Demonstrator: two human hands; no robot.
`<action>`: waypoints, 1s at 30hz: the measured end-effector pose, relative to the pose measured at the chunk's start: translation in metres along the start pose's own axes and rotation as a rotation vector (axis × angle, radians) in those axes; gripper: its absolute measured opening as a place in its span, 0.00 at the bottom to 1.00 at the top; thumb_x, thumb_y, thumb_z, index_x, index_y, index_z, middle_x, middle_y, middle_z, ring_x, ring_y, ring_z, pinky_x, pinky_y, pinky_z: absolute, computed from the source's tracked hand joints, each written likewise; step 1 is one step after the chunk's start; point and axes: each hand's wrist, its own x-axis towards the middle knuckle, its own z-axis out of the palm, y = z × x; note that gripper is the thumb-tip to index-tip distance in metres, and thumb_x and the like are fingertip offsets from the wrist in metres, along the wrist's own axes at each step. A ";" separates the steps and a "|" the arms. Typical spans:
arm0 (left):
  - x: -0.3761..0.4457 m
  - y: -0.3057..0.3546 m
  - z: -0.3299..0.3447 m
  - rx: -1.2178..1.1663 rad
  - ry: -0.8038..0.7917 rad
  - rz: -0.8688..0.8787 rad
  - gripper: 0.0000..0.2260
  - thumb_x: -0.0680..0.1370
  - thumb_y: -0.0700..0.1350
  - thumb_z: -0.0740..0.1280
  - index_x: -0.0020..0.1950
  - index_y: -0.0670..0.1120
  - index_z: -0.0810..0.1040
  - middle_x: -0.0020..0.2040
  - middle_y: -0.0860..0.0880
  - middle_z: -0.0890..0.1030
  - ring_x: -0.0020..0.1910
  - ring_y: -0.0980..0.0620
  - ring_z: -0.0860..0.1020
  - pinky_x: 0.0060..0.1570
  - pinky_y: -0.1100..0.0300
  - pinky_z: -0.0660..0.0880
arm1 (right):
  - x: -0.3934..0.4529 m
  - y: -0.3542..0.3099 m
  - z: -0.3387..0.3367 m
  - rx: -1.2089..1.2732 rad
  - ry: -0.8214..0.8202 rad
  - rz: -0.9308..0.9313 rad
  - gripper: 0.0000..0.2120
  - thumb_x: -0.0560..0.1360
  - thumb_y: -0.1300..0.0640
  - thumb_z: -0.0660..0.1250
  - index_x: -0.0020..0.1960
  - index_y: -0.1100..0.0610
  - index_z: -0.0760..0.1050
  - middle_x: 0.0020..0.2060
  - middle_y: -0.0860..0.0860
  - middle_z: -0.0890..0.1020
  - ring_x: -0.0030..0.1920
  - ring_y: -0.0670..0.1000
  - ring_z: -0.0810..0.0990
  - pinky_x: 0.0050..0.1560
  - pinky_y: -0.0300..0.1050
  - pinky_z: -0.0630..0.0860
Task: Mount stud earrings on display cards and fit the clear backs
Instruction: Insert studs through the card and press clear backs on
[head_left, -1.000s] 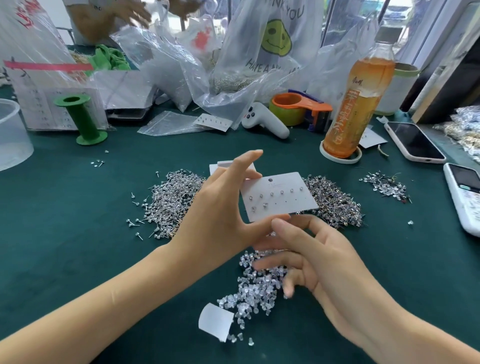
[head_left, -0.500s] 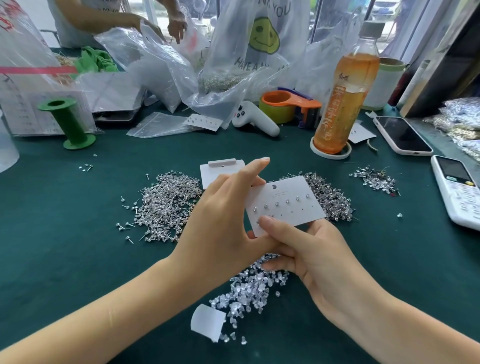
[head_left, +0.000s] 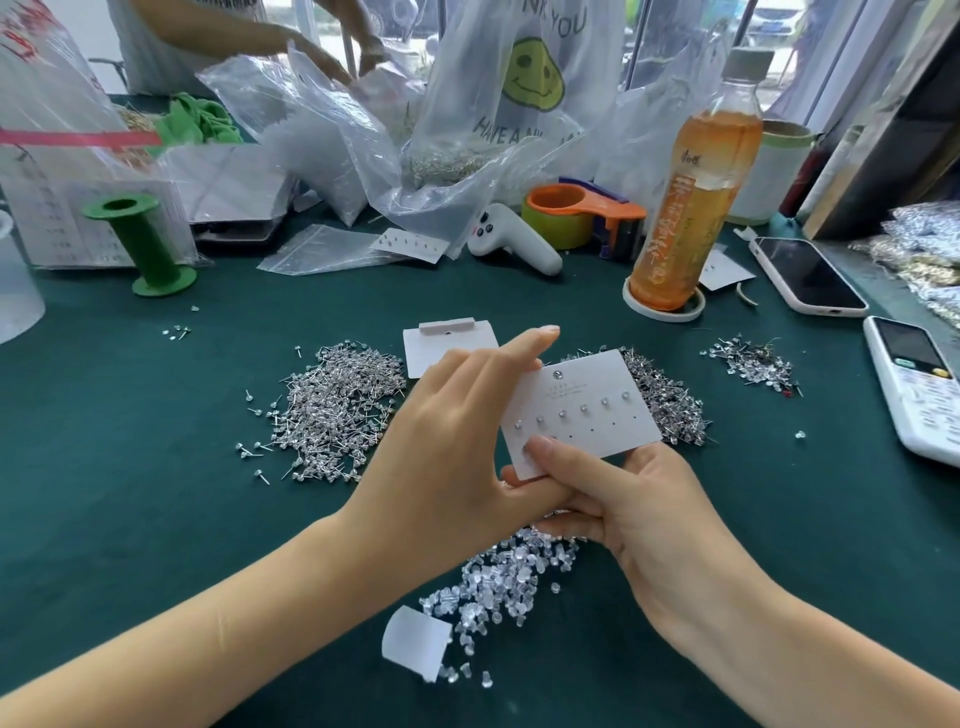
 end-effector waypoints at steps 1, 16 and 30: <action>0.000 0.000 0.000 0.003 -0.006 0.008 0.31 0.69 0.53 0.69 0.69 0.43 0.68 0.56 0.50 0.78 0.56 0.52 0.74 0.58 0.63 0.69 | 0.000 0.000 -0.001 -0.003 0.004 -0.001 0.18 0.60 0.55 0.73 0.49 0.60 0.81 0.38 0.58 0.86 0.39 0.54 0.86 0.31 0.40 0.80; 0.010 -0.031 -0.015 -0.026 -0.016 -0.041 0.25 0.71 0.59 0.70 0.63 0.46 0.75 0.52 0.56 0.77 0.50 0.62 0.73 0.56 0.70 0.67 | 0.015 -0.005 -0.026 -0.184 0.101 -0.266 0.14 0.62 0.55 0.73 0.47 0.58 0.80 0.34 0.55 0.86 0.34 0.52 0.85 0.29 0.37 0.77; 0.008 -0.053 -0.009 -0.090 -0.478 -0.112 0.03 0.74 0.43 0.72 0.47 0.50 0.83 0.40 0.58 0.82 0.39 0.63 0.77 0.40 0.75 0.68 | 0.021 0.005 -0.046 -0.648 0.041 -0.820 0.09 0.69 0.58 0.73 0.48 0.50 0.80 0.39 0.39 0.84 0.35 0.39 0.81 0.36 0.26 0.73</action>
